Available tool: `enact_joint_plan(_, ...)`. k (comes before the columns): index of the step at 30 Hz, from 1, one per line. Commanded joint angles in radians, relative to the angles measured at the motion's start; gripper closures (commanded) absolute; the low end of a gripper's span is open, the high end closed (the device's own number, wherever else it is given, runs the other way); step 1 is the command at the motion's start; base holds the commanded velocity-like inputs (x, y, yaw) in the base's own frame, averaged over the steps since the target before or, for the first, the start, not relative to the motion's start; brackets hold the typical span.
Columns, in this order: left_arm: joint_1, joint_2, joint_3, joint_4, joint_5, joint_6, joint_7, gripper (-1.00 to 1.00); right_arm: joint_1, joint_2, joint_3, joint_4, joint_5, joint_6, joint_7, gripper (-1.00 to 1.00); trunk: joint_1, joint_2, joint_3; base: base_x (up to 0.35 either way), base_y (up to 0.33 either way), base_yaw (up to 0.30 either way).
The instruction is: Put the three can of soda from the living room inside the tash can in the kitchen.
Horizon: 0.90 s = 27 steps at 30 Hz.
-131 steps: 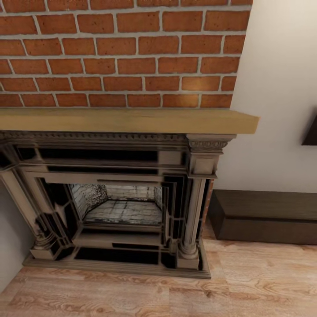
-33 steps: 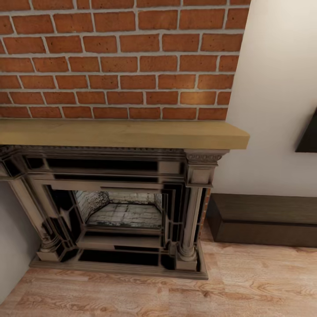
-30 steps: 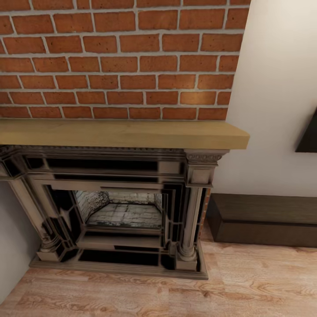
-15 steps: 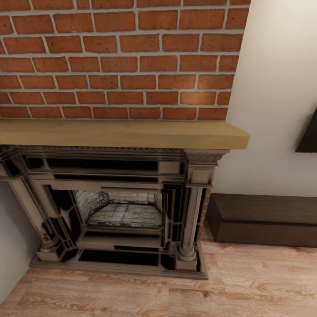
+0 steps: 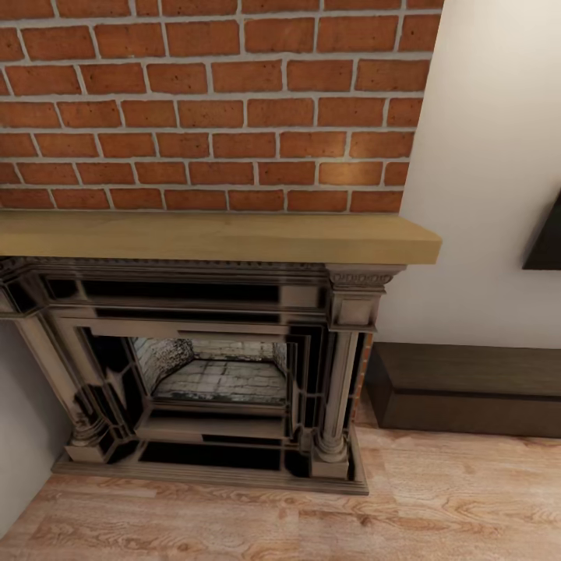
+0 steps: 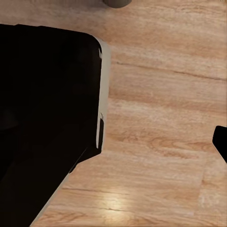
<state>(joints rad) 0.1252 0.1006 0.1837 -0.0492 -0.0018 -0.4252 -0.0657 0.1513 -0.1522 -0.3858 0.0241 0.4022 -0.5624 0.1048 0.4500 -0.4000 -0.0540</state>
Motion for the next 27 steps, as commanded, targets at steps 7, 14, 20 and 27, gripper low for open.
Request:
enact_joint_plan(7, -0.055, -0.016, -0.002, -0.011, 0.002, 0.143, -0.002, -1.0, -0.054, 0.004, 0.002, -0.003, 0.001, 0.053, 0.004, -1.0, 0.0, 0.0, 0.0, 0.0, 0.0, 0.0)
enact_joint_plan(14, -0.159, 0.011, -0.008, -0.011, 0.002, 0.267, 0.027, -1.0, -0.123, -0.007, 0.0, -0.02, -0.001, 0.219, 0.011, -1.0, 0.0, 0.0, 0.0, 0.0, 0.0, 0.0)
enact_joint_plan(20, -0.177, 0.029, -0.002, -0.01, 0.008, 0.263, 0.035, -1.0, -0.133, -0.023, -0.003, -0.025, -0.003, 0.243, 0.012, -1.0, 0.0, 0.0, 0.0, 0.0, 0.0, 0.0)
enact_joint_plan(27, -0.179, 0.032, 0.001, -0.004, 0.011, 0.231, 0.036, -1.0, -0.134, -0.047, -0.032, -0.015, -0.003, 0.242, 0.013, -1.0, 0.0, 0.0, 0.0, 0.0, 0.0, 0.0)
